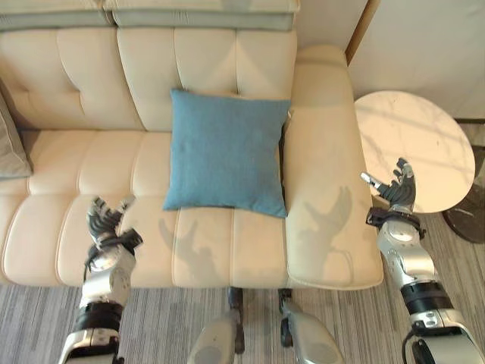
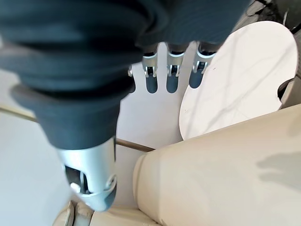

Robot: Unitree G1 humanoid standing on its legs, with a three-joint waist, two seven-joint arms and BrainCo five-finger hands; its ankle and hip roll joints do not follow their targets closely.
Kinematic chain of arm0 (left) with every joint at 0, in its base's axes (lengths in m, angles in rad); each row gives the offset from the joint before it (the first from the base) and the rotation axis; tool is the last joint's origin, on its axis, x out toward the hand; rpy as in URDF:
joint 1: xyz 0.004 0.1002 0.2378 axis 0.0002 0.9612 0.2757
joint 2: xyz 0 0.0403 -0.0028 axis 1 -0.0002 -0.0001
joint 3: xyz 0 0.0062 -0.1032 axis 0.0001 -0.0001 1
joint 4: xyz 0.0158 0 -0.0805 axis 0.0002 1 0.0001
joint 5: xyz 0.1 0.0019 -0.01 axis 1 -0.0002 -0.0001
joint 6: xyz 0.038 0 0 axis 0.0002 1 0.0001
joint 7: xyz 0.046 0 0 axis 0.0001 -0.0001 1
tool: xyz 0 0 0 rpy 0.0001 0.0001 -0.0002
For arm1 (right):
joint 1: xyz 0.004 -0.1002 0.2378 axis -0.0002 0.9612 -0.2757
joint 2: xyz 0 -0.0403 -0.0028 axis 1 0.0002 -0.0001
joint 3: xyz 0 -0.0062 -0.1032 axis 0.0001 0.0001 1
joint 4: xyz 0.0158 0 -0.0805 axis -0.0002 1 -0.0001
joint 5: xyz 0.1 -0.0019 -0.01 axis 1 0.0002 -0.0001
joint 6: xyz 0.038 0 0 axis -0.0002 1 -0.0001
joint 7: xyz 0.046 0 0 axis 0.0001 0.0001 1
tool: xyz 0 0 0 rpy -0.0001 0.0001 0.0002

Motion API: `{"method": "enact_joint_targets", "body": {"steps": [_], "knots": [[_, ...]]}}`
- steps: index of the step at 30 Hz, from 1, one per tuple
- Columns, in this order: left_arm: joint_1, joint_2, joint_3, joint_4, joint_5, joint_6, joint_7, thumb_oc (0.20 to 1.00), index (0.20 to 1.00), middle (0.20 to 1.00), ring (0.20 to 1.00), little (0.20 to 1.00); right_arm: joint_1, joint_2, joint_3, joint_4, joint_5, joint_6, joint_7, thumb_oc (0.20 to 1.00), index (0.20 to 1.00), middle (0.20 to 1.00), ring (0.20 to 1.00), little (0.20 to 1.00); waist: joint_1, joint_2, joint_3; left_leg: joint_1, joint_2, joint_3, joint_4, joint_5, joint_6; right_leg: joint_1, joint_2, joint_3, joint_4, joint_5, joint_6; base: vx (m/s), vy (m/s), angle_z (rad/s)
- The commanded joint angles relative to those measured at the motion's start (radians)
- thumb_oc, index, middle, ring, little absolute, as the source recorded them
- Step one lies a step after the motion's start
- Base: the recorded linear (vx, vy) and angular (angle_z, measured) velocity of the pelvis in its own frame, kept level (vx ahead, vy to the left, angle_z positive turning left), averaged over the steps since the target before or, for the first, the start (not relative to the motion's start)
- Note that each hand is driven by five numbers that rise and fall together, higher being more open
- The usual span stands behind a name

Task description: Pick up all the scattered cushions and arrange them neatly on the sofa.

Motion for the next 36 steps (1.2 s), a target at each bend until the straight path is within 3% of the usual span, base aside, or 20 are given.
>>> {"method": "enact_joint_targets", "body": {"steps": [1, 9, 12, 18, 20, 21, 24, 29, 31, 36], "knots": [[0.036, 0.026, 0.021, 0.023, 0.084, -0.020, -0.043, 1.000, 1.000, 1.000, 1.000, 1.000, 0.049, 0.002, -0.020, 0.000, -0.021, -0.038, 0.062, 1.000, 1.000, 1.000, 1.000, 1.000, -0.009, 0.018, -0.117, 0.012, -0.035, -0.017, -0.045, -0.062, -0.003, 0.042, 0.032, -0.027, 0.025, -0.161, 0.061, 0.01, 0.029, -0.31], [0.160, -0.041, -0.013, 0.132, 0.201, 0.033, -0.115, 1.000, 1.000, 1.000, 1.000, 1.000, 0.212, 0.055, -0.008, 0.111, -0.056, 0.004, 0.151, 1.000, 1.000, 1.000, 1.000, 1.000, -0.015, 0.018, -0.169, 0.075, -0.032, -0.005, -0.045, -0.083, -0.001, 0.119, 0.034, -0.029, 0.003, -0.164, 0.067, -0.01, 0.033, -0.11], [0.170, -0.052, -0.034, 0.151, 0.210, 0.042, -0.136, 1.000, 1.000, 1.000, 1.000, 1.000, 0.235, 0.064, -0.001, 0.121, -0.063, 0.009, 0.166, 1.000, 1.000, 1.000, 1.000, 1.000, -0.016, 0.020, -0.153, 0.077, -0.032, -0.001, -0.045, -0.080, 0.005, 0.105, 0.034, -0.025, 0.029, -0.168, 0.068, -0.09, 0.063, -0.16], [0.158, -0.062, -0.068, 0.212, 0.227, 0.046, -0.166, 1.000, 1.000, 1.000, 1.000, 1.000, 0.264, 0.099, 0.001, 0.161, -0.088, 0.019, 0.179, 1.000, 1.000, 1.000, 1.000, 1.000, -0.020, 0.011, -0.053, 0.000, -0.017, 0.040, -0.045, -0.039, 0.014, -0.019, 0.043, 0.000, 0.108, -0.140, 0.075, -0.24, 0.042, -0.22], [0.165, -0.067, -0.075, 0.230, 0.231, 0.048, -0.172, 1.000, 1.000, 1.000, 1.000, 1.000, 0.270, 0.106, 0.014, 0.190, -0.086, 0.015, 0.184, 1.000, 1.000, 1.000, 1.000, 1.000, -0.015, 0.014, -0.045, -0.016, -0.001, 0.057, -0.045, -0.024, 0.014, -0.029, 0.044, -0.033, 0.190, -0.187, 0.064, -0.14, -0.005, -0.40], [0.177, -0.075, -0.084, 0.246, 0.234, 0.054, -0.183, 1.000, 1.000, 1.000, 1.000, 1.000, 0.281, 0.113, 0.020, 0.213, -0.080, 0.014, 0.193, 1.000, 1.000, 1.000, 1.000, 1.000, -0.017, 0.022, -0.052, -0.025, 0.012, 0.070, -0.045, -0.023, 0.013, -0.017, 0.044, -0.054, 0.282, -0.260, 0.049, -0.14, -0.011, -0.33], [0.198, -0.095, -0.084, 0.293, 0.217, 0.067, -0.195, 1.000, 1.000, 1.000, 1.000, 1.000, 0.298, 0.118, 0.030, 0.232, -0.080, 0.019, 0.207, 1.000, 1.000, 1.000, 1.000, 1.000, -0.011, 0.023, -0.076, -0.019, 0.020, 0.077, -0.045, -0.035, 0.011, 0.044, 0.028, -0.053, 0.349, -0.328, 0.041, -0.06, -0.047, -0.36], [0.224, -0.118, -0.081, 0.308, 0.198, 0.073, -0.198, 1.000, 1.000, 1.000, 1.000, 1.000, 0.312, 0.122, 0.032, 0.236, -0.085, 0.025, 0.216, 1.000, 1.000, 1.000, 1.000, 1.000, 0.007, 0.008, -0.114, -0.045, 0.013, 0.088, -0.045, -0.021, 0.006, 0.178, 0.018, -0.044, 0.259, -0.331, 0.054, -0.10, -0.124, -0.17], [0.224, -0.120, -0.067, 0.325, 0.186, 0.072, -0.195, 1.000, 1.000, 1.000, 1.000, 1.000, 0.295, 0.118, 0.046, 0.249, -0.082, 0.028, 0.212, 1.000, 1.000, 1.000, 1.000, 1.000, 0.023, 0.005, -0.119, -0.065, 0.032, 0.114, -0.045, 0.021, -0.014, 0.205, 0.036, -0.055, 0.135, -0.341, 0.039, -0.22, -0.199, -0.19], [0.214, -0.121, -0.087, 0.315, 0.193, 0.074, -0.192, 1.000, 1.000, 1.000, 1.000, 1.000, 0.299, 0.115, 0.055, 0.228, -0.062, 0.021, 0.204, 1.000, 1.000, 1.000, 1.000, 1.000, 0.008, 0.023, -0.093, -0.083, 0.057, 0.084, -0.045, 0.088, -0.056, 0.211, 0.089, -0.058, 0.087, -0.332, -0.001, -0.27, -0.243, -0.04]]}}
